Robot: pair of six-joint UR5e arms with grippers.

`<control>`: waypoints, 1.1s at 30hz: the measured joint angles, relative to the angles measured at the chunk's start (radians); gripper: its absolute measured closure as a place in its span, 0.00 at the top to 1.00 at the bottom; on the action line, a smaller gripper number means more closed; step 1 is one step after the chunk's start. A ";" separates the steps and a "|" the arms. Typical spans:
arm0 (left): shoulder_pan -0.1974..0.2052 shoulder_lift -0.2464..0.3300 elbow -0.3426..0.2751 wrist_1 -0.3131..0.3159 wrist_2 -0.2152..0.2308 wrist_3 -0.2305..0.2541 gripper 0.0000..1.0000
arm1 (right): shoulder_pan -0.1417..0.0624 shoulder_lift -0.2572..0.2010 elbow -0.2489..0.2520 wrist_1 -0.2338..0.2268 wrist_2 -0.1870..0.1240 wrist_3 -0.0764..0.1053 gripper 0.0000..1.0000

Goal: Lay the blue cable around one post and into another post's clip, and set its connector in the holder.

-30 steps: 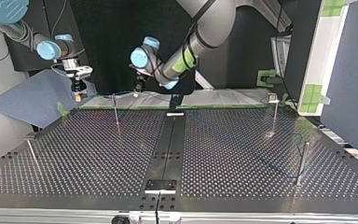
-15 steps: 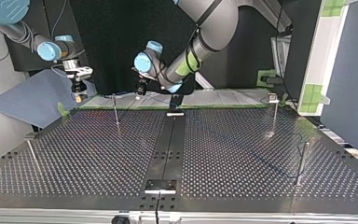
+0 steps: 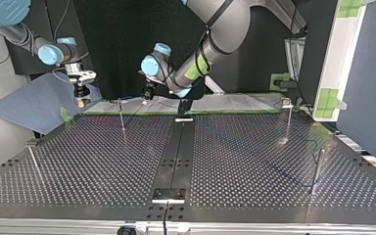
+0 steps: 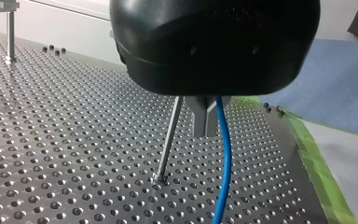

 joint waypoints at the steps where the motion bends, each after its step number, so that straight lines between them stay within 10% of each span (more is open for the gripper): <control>1: 0.000 0.000 0.000 0.000 0.000 0.000 0.00 | 0.000 0.003 -0.004 0.006 0.000 0.000 0.00; 12: 0.006 0.000 0.000 0.001 0.010 0.000 0.00 | 0.001 0.061 -0.048 0.072 0.015 -0.053 0.00; 33: 0.023 0.000 0.056 -0.025 0.044 -0.009 0.00 | 0.001 0.064 -0.096 0.075 0.020 -0.057 0.00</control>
